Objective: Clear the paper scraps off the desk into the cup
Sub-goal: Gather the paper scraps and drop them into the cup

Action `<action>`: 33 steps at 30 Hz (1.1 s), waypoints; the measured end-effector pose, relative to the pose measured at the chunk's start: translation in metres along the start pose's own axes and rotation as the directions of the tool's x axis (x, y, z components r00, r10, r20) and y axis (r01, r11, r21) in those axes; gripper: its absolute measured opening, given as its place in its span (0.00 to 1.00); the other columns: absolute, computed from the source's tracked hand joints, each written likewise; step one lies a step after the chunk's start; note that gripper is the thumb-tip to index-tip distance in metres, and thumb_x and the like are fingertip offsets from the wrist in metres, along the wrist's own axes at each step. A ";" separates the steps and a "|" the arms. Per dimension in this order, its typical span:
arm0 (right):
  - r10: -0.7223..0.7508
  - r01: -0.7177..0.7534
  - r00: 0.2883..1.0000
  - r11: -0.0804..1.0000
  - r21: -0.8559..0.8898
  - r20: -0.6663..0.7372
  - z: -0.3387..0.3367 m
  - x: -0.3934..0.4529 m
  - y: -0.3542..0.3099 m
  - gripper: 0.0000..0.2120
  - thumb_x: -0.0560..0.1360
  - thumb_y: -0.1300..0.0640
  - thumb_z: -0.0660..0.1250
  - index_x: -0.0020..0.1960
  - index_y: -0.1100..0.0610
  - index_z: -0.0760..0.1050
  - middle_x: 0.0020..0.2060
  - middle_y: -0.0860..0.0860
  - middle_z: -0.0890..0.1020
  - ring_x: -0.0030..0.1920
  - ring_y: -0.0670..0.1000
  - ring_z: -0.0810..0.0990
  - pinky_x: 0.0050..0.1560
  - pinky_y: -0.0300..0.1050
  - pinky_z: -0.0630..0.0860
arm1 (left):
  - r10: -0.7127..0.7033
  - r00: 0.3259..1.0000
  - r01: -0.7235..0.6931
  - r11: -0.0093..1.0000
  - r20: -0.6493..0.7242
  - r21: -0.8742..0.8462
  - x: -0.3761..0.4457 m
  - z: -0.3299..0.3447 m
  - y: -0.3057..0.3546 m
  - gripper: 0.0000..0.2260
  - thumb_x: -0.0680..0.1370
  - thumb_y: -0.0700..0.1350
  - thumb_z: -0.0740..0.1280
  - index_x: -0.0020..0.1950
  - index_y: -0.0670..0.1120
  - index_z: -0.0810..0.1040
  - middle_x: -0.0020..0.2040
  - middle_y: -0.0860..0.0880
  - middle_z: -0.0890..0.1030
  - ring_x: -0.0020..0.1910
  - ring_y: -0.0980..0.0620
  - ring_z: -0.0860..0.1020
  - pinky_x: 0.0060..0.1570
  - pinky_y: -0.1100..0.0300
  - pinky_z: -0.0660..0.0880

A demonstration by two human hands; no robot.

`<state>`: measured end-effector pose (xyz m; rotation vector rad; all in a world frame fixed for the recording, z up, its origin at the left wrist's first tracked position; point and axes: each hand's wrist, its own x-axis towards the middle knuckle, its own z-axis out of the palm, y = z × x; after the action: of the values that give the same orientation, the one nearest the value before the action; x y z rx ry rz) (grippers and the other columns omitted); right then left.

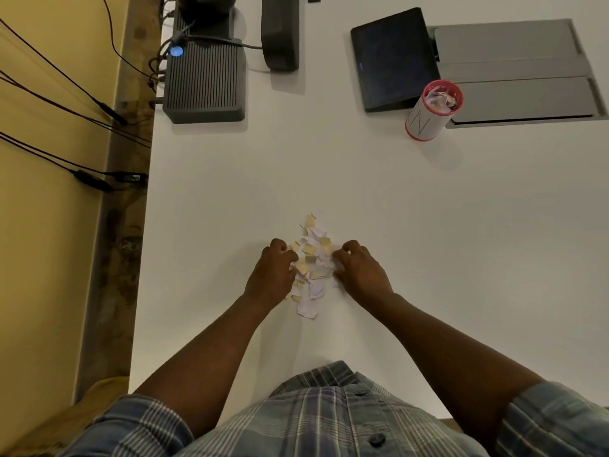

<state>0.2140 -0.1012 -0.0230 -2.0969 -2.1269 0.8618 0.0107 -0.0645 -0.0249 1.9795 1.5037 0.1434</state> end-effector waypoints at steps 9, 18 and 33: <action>0.132 -0.118 0.983 0.987 0.108 -0.127 -0.010 0.007 0.012 0.11 0.77 0.63 0.61 0.58 0.58 0.76 0.49 0.55 0.79 0.47 0.58 0.79 0.42 0.44 0.71 | -0.069 0.986 0.052 0.992 -0.152 -0.113 -0.005 -0.012 -0.021 0.08 0.74 0.36 0.69 0.52 0.39 0.80 0.52 0.42 0.79 0.47 0.44 0.80 0.46 0.55 0.76; 0.208 -0.205 0.978 0.972 0.111 -0.013 -0.006 0.009 0.001 0.30 0.74 0.41 0.67 0.69 0.57 0.66 0.63 0.55 0.70 0.62 0.55 0.70 0.55 0.49 0.74 | -0.086 0.994 0.083 0.995 0.065 0.046 -0.005 -0.007 -0.013 0.32 0.70 0.56 0.73 0.71 0.49 0.68 0.65 0.47 0.68 0.62 0.47 0.68 0.55 0.52 0.75; 0.017 -0.016 0.998 1.000 0.019 -0.060 -0.001 0.000 -0.004 0.09 0.77 0.64 0.60 0.52 0.59 0.78 0.44 0.57 0.80 0.43 0.58 0.78 0.39 0.46 0.73 | -0.118 0.988 0.105 0.987 -0.103 -0.120 -0.004 -0.006 -0.011 0.03 0.73 0.39 0.72 0.44 0.40 0.84 0.42 0.43 0.83 0.41 0.47 0.81 0.40 0.63 0.73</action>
<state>0.2107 -0.1004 -0.0211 -2.1066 -2.0675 0.8054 -0.0029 -0.0637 -0.0252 1.8180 1.6347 0.2891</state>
